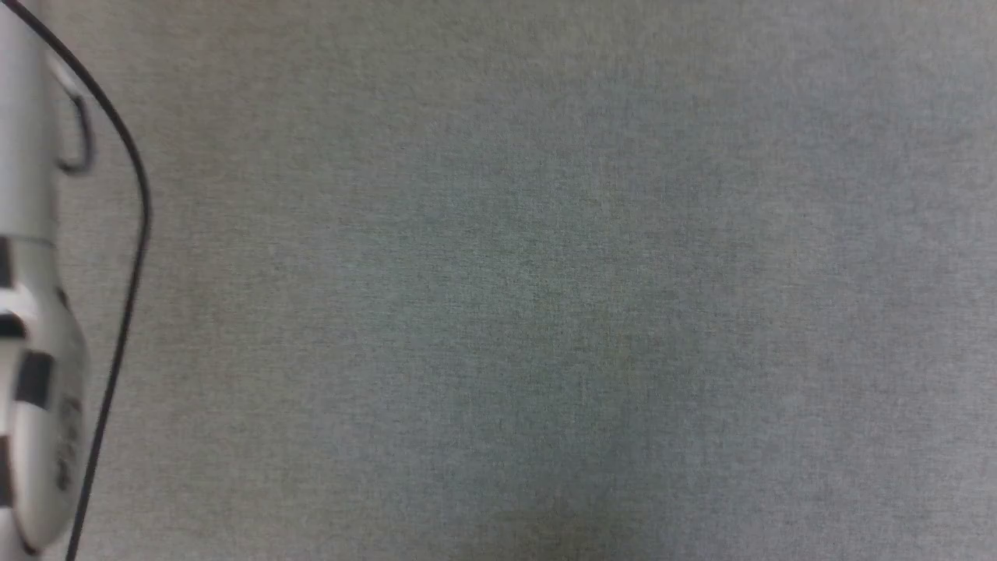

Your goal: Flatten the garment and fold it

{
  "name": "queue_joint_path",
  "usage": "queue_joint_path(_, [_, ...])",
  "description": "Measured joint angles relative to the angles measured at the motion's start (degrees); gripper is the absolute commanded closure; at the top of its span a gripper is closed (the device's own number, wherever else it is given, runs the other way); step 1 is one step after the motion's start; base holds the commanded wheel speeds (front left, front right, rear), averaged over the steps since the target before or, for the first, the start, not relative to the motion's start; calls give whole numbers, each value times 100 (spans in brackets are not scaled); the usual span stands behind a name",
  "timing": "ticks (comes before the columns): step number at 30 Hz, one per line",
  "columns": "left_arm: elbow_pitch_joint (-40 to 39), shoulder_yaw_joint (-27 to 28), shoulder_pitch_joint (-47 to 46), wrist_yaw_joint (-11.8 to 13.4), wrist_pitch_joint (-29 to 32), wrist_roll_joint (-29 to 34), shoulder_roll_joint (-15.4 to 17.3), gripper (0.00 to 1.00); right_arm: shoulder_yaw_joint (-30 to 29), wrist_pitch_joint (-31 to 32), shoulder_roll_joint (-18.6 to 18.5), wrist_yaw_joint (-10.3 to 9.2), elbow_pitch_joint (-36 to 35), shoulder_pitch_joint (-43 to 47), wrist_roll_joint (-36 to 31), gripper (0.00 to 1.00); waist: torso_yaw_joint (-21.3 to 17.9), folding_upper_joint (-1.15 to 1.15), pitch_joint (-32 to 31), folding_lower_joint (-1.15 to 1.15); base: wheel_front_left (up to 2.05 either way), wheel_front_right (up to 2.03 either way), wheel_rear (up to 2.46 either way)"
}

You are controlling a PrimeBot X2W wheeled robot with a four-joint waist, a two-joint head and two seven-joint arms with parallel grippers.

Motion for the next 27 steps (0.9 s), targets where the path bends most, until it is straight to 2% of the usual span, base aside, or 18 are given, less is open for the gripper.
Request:
queue_joint_path(9, [114, -312, 1933, -211, -504, -335, -308, 100, 524, -9, -476, 0, -636, 2387, 1029, 100, 146, 0, -816, -1, 0, 0, 0])
queue_joint_path(15, [-237, -481, 3523, -222, -627, -698, -501, 100, 346, 101, -609, 0, -1503, 4377, 1514, 100, 260, 0, -1500, -1, 0, 0, 0])
queue_joint_path(18, [-553, -467, 4313, -222, -643, -921, -558, 100, 111, 110, -467, 0, -1884, 5328, 1616, 100, 316, 0, -1832, -1, 0, 0, 0])
queue_joint_path(22, [-1028, -390, 5348, -203, -612, -1180, -577, 100, -162, 105, -86, 0, -2299, 6351, 1678, 100, 375, 0, -2227, -1, 0, 0, 0])
queue_joint_path(27, [-1716, -178, 6536, 90, -412, -1517, -573, 100, -413, 102, 315, 0, -2636, 7370, 1660, 100, 412, 0, -2610, -1, 0, 0, 0])
